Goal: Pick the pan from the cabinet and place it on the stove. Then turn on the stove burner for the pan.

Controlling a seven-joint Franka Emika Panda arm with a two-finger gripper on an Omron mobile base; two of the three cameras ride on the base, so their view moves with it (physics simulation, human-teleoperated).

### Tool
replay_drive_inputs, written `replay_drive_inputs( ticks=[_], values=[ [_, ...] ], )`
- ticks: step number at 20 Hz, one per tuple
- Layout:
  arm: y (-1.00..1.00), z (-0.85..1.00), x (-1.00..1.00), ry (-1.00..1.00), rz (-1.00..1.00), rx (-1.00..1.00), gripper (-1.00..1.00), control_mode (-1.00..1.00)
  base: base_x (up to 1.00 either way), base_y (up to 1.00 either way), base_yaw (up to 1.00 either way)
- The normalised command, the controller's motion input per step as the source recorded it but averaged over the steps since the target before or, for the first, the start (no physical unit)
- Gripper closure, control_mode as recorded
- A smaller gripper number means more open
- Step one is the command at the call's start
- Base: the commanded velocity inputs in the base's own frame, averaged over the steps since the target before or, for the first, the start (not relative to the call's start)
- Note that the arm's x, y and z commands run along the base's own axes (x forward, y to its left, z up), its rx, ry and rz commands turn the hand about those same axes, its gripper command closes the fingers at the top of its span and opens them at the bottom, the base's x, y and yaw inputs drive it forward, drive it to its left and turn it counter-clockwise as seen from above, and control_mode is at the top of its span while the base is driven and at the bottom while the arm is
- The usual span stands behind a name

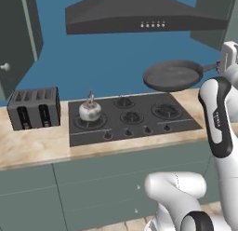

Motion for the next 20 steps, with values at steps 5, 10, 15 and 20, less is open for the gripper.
replay_drive_inputs(
  ticks=[5, 10, 15, 20],
  values=[
    [0.0, 0.0, 0.0, 0.0, 0.0, 0.0, 1.0, 1.0, 0.43, -0.03, 0.0],
    [0.0, 0.0, 0.0, 0.0, 0.0, 0.0, 1.0, 1.0, 0.56, 0.0, 0.0],
    [0.0, 0.0, 0.0, 0.0, 0.0, 0.0, 1.0, 1.0, 0.54, 0.0, 0.01],
    [0.0, 0.0, 0.0, 0.0, 0.0, 0.0, 1.0, 1.0, 0.49, 0.0, 0.02]
  ],
)
